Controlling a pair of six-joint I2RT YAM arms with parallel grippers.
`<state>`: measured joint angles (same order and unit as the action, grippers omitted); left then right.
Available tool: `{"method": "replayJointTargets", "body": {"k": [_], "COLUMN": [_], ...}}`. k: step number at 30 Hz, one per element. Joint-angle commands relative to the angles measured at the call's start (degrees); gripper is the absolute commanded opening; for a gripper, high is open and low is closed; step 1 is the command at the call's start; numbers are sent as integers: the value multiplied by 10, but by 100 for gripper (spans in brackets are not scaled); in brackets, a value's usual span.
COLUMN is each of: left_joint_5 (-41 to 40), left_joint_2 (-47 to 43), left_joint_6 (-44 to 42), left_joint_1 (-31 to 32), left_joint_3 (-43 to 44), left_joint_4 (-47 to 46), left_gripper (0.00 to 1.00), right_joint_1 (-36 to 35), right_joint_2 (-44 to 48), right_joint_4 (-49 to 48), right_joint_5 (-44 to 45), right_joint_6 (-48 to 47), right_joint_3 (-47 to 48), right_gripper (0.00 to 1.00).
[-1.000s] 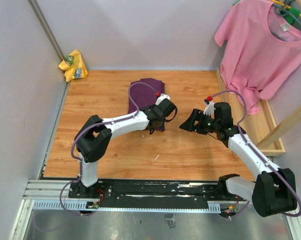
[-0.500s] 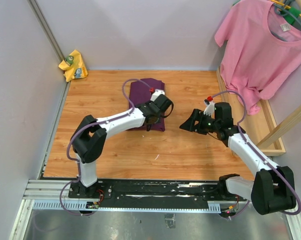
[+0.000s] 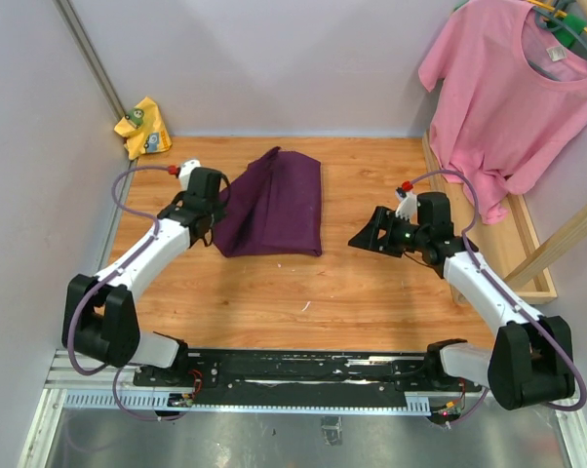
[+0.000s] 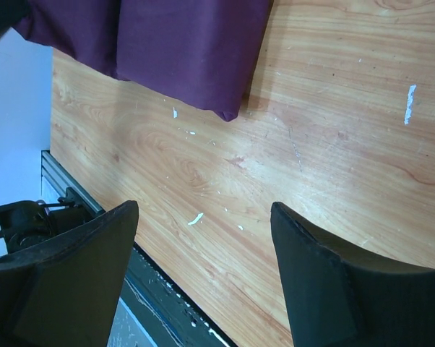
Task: Open and lay out the surgical kit
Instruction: Open the surgical kit at the center of the board.
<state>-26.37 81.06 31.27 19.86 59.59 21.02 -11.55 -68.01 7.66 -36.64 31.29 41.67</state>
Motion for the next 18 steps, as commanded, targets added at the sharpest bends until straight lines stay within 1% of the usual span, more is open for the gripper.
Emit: {"method": "replayJointTargets", "body": {"k": [1, 5, 7, 8, 9, 10, 11, 12, 13, 15, 18], "left_joint_5": [16, 33, 47, 47, 45, 42, 35, 31, 30, 36, 54], "left_joint_2": [-33, -33, -30, -27, -24, -20, -16, -14, -13, -14, -25], "left_joint_6": [24, 33, 32, 32, 30, 27, 26, 24, 23, 22, 21], "left_joint_1": [-51, -112, -140, -151, -160, -169, -172, -174, -175, -176, -176], "left_joint_3": [-63, -113, -130, -133, -134, -133, -130, -126, -122, -114, -105], "left_joint_4": [-37, -65, -80, -83, -85, -85, -82, -80, -78, -77, -73], "left_gripper": [0, 1, 5, 11, 23, 38, 50, 62, 71, 78, 82], "right_joint_1": [0, -8, -12, -14, -16, -18, -21, -29, -41, -75, -130], "right_joint_2": [-5, -11, -11, -11, -11, -12, -12, -12, -12, -12, -27], "right_joint_4": [9, 8, 9, 11, 13, 13, 16, 27, 41, 79, 117], "right_joint_5": [-12, -11, -10, -7, -7, -6, -1, 14, 36, 92, 157], "right_joint_6": [-3, -3, -6, -8, -10, -11, -14, -20, -30, -51, -71], "right_joint_3": [20, 18, 17, 17, 15, 16, 17, 20, 28, 53, 101], "right_gripper": [75, 75, 75, 75, 75, 75, 75, 75, 75, 75, 75]}}
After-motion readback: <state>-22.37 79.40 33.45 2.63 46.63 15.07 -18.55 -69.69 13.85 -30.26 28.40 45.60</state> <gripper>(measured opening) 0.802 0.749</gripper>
